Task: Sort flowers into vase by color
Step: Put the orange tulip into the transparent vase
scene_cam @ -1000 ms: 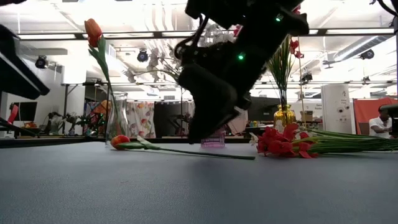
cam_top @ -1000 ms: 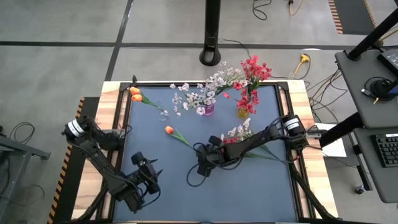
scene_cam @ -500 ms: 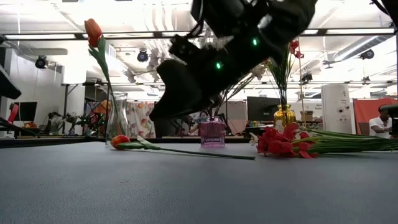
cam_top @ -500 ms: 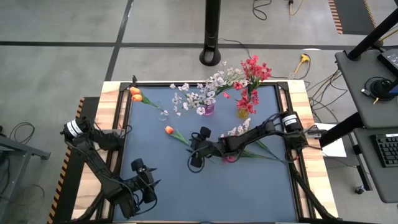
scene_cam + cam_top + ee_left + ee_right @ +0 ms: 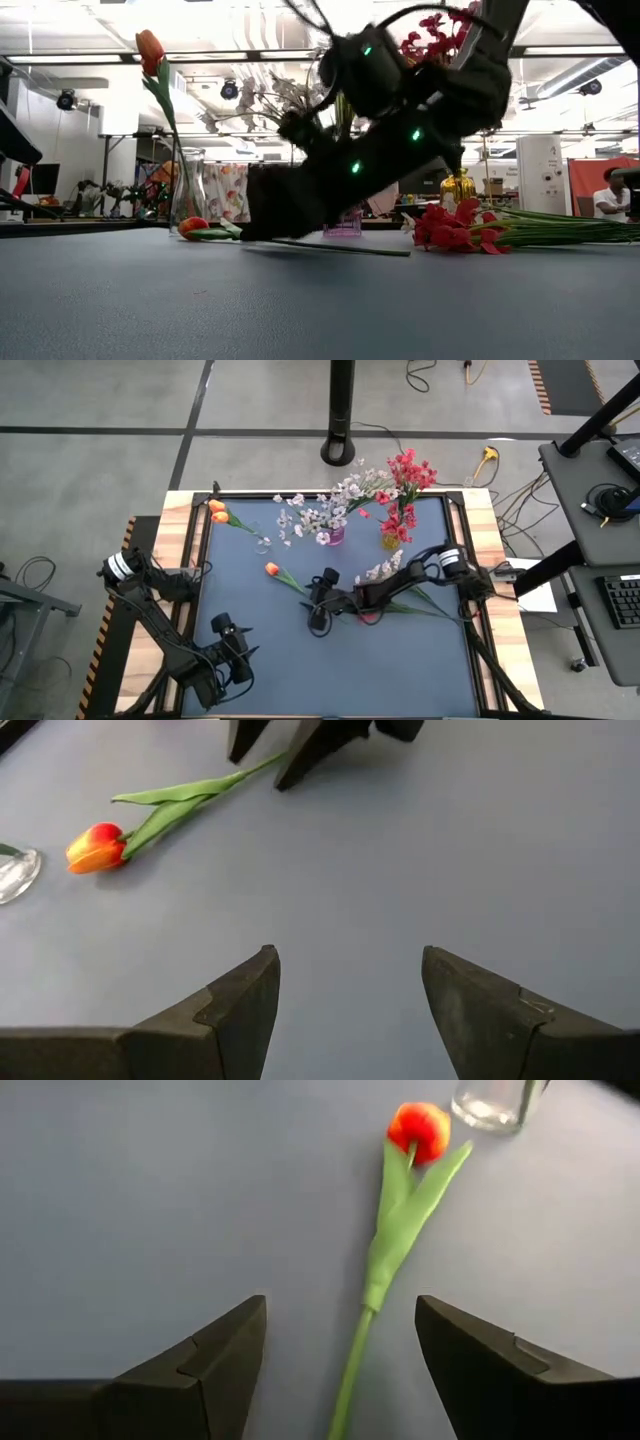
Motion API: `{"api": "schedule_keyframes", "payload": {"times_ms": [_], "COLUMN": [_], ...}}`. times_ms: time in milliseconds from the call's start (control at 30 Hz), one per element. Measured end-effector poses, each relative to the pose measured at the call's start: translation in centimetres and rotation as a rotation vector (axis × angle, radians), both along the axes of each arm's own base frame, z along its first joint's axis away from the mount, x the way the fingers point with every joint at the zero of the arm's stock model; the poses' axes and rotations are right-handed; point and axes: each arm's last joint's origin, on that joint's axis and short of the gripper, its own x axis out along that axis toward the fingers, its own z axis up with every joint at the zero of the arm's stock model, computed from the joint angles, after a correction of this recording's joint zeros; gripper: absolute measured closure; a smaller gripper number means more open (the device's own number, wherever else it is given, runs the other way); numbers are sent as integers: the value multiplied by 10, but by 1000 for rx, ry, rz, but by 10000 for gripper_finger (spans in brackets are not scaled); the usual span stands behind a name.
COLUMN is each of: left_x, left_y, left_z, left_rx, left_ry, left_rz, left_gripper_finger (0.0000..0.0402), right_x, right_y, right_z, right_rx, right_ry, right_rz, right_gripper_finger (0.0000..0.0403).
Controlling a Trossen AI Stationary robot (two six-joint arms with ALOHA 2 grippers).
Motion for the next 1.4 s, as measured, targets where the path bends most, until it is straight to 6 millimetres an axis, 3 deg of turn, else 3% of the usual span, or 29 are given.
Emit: {"api": "schedule_keyframes", "payload": {"times_ms": [200, 367, 733, 900, 1200, 1400], "left_x": [0, -1, -1, -1, -1, -1], "left_y": [0, 1, 1, 1, 1, 1], "left_z": [0, -1, -2, -2, -2, -2], "left_rx": [-1, 3, 4, 4, 3, 2], "left_ry": [-1, 1, 1, 1, 1, 2], "left_rz": [1, 1, 1, 1, 1, 1], "left_gripper_finger": [175, 175, 174, 174, 174, 174], "right_x": [14, 15, 12, 12, 11, 9], "right_y": [-6, -15, -18, -18, -15, -6], "right_z": [-7, -9, -12, -12, -2, 23], "right_rx": [17, 52, 62, 57, 48, 38], "right_ry": [-9, -12, 25, 28, 30, -9], "right_rz": [-29, -70, -82, -84, -72, -37], "right_gripper_finger": [169, 198, 333, 373, 388, 389]}}
